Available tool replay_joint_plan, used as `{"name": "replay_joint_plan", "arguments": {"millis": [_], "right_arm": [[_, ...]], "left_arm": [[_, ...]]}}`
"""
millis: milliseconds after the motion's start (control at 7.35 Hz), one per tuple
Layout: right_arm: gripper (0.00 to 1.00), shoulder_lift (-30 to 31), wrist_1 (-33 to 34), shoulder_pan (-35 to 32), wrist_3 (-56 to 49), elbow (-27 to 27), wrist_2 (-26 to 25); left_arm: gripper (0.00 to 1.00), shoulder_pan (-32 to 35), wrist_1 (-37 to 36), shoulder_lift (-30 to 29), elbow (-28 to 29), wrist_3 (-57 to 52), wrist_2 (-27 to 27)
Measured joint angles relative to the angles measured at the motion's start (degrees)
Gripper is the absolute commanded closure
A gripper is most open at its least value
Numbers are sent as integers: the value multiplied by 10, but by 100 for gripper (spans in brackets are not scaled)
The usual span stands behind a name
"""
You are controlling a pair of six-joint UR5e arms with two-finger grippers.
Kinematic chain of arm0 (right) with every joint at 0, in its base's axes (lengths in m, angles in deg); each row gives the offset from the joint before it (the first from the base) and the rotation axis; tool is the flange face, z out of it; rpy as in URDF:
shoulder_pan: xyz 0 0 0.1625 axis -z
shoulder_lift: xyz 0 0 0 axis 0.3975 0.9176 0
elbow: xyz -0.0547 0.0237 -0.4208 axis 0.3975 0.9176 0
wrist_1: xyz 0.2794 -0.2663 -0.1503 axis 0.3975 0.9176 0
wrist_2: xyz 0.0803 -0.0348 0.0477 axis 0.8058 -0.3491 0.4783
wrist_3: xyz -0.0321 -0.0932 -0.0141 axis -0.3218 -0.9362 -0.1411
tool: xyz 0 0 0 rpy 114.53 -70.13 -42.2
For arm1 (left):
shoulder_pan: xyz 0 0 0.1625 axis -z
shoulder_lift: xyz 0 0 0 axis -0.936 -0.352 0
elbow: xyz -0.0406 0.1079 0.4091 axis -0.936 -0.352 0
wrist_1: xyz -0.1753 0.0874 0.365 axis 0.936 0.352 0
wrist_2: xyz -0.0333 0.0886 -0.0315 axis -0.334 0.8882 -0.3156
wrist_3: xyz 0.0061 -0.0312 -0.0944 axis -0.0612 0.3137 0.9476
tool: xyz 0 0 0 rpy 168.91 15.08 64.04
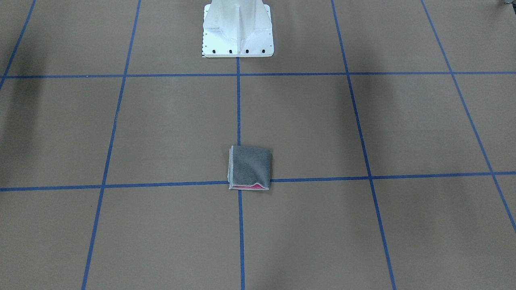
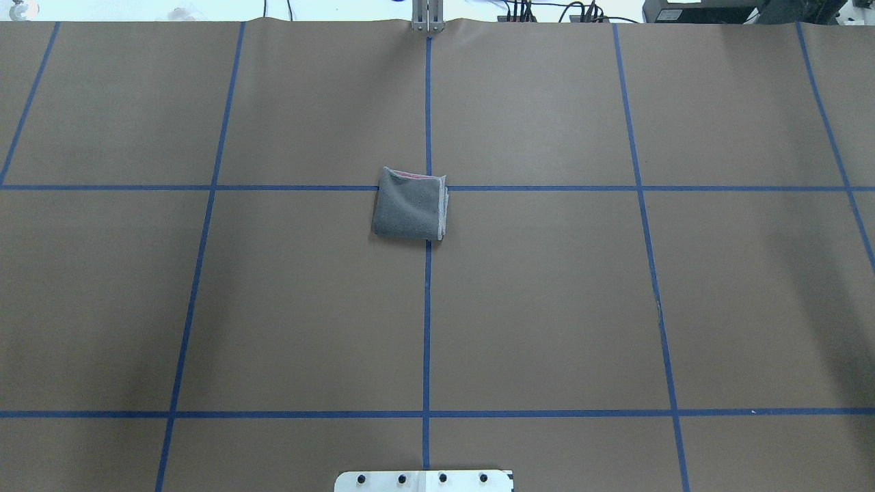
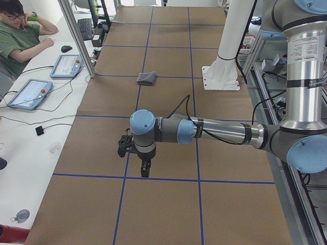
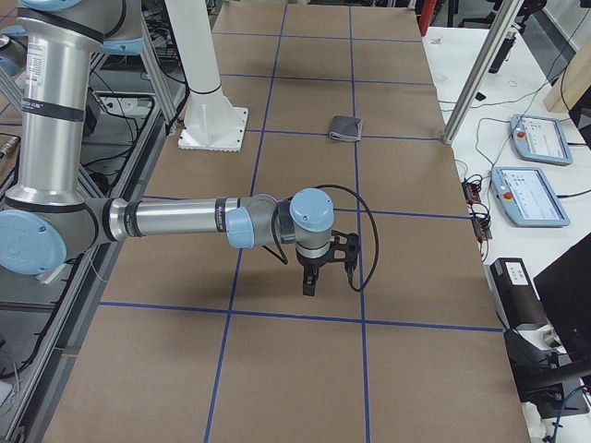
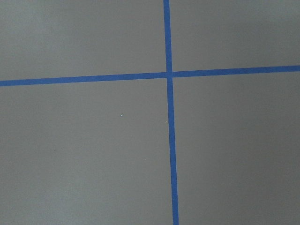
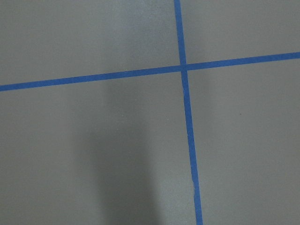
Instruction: Fold towel twice with both arms
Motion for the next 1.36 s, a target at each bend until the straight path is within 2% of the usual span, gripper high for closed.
{"name": "replay_joint_plan", "arguments": {"millis": [1361], "right_arm": [[1,0,-1,0,1,1,-6]], "left_arm": [[0,0,0,-8,-1,0,0]]}}
